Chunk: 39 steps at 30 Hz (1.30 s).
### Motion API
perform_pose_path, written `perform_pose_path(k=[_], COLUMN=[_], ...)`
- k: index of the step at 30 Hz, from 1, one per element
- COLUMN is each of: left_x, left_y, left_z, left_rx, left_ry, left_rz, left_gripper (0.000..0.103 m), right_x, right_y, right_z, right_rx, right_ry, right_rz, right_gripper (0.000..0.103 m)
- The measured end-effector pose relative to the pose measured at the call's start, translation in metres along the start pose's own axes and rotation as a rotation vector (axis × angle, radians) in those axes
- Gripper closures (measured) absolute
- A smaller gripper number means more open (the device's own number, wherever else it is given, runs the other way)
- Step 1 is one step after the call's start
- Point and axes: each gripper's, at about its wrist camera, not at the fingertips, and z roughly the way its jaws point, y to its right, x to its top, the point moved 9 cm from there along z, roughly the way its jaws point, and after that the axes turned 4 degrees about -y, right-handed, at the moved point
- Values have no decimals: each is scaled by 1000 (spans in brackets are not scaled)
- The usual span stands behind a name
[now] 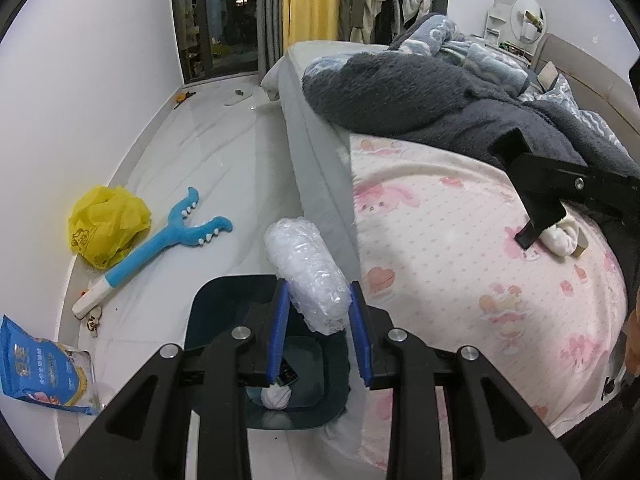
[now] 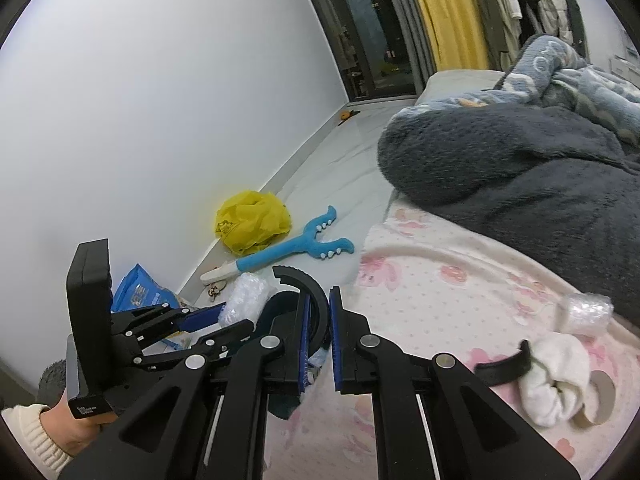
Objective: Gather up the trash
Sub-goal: 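Carry the bubble-wrap roll and black curved piece over the green bin, then lower the bubble-wrap roll into the bin and open the left gripper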
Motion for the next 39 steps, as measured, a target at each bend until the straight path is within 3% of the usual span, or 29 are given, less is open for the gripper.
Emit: perform_pose_path(k=[11,27,39], left_x=[-20,-69,-100], left_y=[-30,-88,-104], left_z=[12,61,93], left_rx=[7,-9,-44], left_ry=[-51,-202,-327], left_rz=[-30,-180,-202], left_gripper=[71,71,69], right_x=[4,-12,-25], right_y=[-26,-53,-74], right_z=[28,84,130], right_rx=[32,58,72], right_ry=[-28,-123,-195], right_rz=[-26,-49,-62], right_gripper=[94,94,94])
